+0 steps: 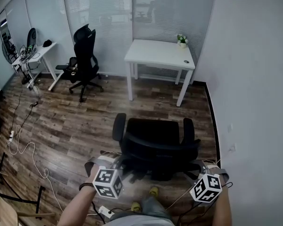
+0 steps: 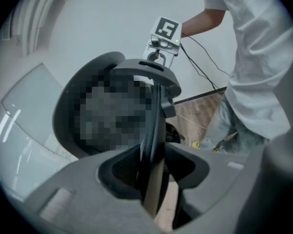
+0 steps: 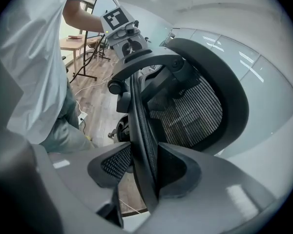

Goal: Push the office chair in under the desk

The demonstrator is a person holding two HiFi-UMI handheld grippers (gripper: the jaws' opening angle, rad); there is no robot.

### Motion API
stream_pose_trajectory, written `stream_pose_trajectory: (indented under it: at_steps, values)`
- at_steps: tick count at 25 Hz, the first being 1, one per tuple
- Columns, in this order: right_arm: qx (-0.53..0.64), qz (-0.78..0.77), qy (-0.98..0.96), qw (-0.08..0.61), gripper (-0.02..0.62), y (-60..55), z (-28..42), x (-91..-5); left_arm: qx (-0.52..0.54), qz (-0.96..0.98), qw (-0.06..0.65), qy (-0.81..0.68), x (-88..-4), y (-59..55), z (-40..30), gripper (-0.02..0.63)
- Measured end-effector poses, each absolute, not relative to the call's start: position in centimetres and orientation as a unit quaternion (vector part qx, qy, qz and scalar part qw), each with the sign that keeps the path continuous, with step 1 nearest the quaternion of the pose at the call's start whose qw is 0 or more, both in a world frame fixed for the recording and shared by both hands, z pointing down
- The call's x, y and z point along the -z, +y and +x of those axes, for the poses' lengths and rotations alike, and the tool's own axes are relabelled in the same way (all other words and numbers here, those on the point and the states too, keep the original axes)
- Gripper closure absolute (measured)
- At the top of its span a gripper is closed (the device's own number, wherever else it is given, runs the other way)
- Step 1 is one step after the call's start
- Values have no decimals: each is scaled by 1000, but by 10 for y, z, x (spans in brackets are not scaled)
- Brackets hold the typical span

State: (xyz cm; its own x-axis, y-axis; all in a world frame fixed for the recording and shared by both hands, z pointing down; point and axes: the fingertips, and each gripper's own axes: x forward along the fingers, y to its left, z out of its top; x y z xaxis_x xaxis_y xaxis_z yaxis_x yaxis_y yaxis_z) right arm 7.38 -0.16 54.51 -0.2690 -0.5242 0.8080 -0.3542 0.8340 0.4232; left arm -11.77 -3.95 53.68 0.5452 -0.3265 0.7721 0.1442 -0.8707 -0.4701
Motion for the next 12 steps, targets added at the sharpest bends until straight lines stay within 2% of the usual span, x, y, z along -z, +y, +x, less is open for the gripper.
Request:
stream_pose_trajectory:
  at_steps: [12]
  values:
    - [84,274,-797,531,430,-78,74,-540,475,-840,253,68,-534,-120,-117,433]
